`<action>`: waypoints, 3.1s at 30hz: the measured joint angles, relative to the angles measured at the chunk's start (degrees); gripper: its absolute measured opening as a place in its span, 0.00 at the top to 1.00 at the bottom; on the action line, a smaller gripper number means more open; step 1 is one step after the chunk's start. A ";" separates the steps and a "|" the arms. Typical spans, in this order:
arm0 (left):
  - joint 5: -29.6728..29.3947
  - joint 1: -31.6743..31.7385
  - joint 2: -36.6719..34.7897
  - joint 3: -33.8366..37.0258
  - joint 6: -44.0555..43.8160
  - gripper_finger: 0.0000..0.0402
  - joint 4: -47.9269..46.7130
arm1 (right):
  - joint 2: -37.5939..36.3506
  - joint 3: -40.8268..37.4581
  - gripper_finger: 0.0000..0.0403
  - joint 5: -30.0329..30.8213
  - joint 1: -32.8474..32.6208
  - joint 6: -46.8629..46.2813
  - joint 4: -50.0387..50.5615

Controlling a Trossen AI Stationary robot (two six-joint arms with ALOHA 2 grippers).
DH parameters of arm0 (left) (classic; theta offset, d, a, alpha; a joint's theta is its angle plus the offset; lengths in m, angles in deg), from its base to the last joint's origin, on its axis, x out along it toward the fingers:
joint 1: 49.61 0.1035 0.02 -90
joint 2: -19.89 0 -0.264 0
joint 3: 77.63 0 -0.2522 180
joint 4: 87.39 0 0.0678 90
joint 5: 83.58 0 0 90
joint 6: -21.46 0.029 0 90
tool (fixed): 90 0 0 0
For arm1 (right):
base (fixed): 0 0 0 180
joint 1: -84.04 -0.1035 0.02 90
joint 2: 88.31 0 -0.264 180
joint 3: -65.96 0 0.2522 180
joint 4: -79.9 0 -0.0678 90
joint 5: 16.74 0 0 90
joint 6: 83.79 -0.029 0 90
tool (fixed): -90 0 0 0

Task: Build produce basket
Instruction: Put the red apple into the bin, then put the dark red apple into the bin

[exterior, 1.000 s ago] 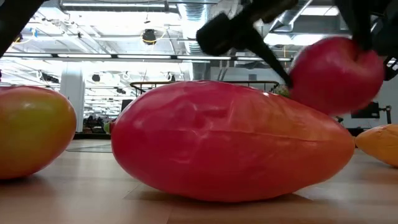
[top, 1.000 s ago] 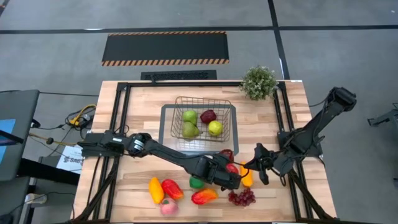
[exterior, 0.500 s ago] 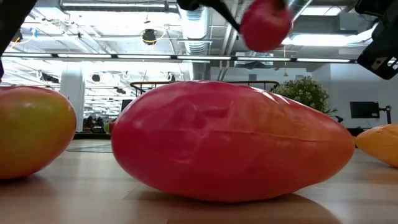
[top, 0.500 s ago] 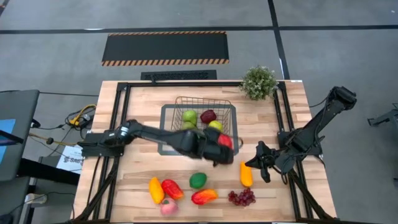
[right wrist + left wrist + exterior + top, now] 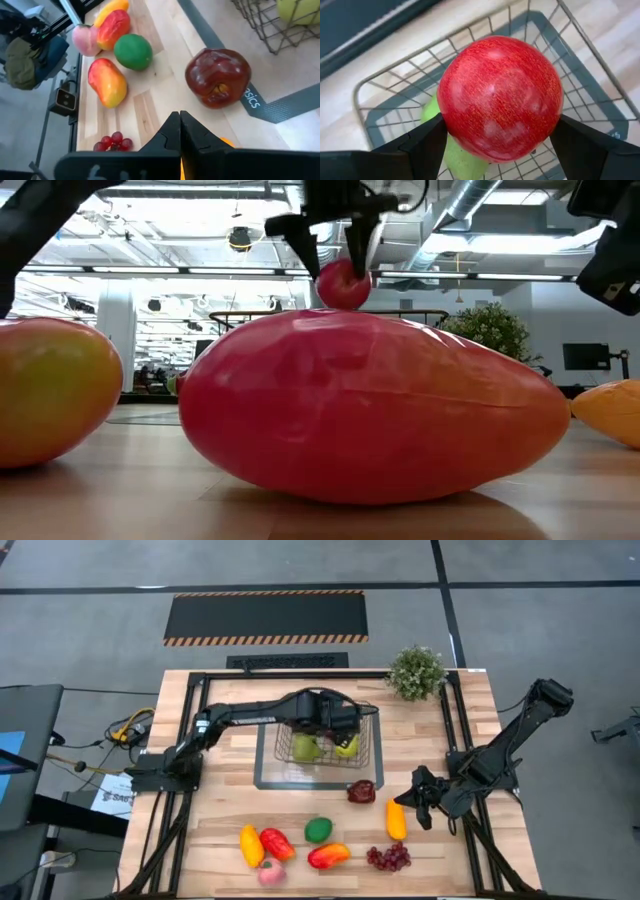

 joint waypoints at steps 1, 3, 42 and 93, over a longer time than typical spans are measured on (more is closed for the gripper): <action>0.98 0.60 0.00 0.94 1.05 0.26 0.41 | 0.00 0.00 0.97 0.04 0.18 -0.56 0.24; 2.70 1.46 0.00 3.17 2.50 0.26 -0.14 | 0.00 0.00 0.97 0.05 0.59 -0.76 0.18; 16.15 -0.53 1.90 17.97 5.47 0.15 15.28 | -0.04 0.00 0.97 -0.16 4.22 -0.72 1.42; -6.76 -27.11 -4.92 23.68 -20.37 0.10 29.93 | 25.61 -0.03 0.97 -6.44 17.41 5.83 -10.36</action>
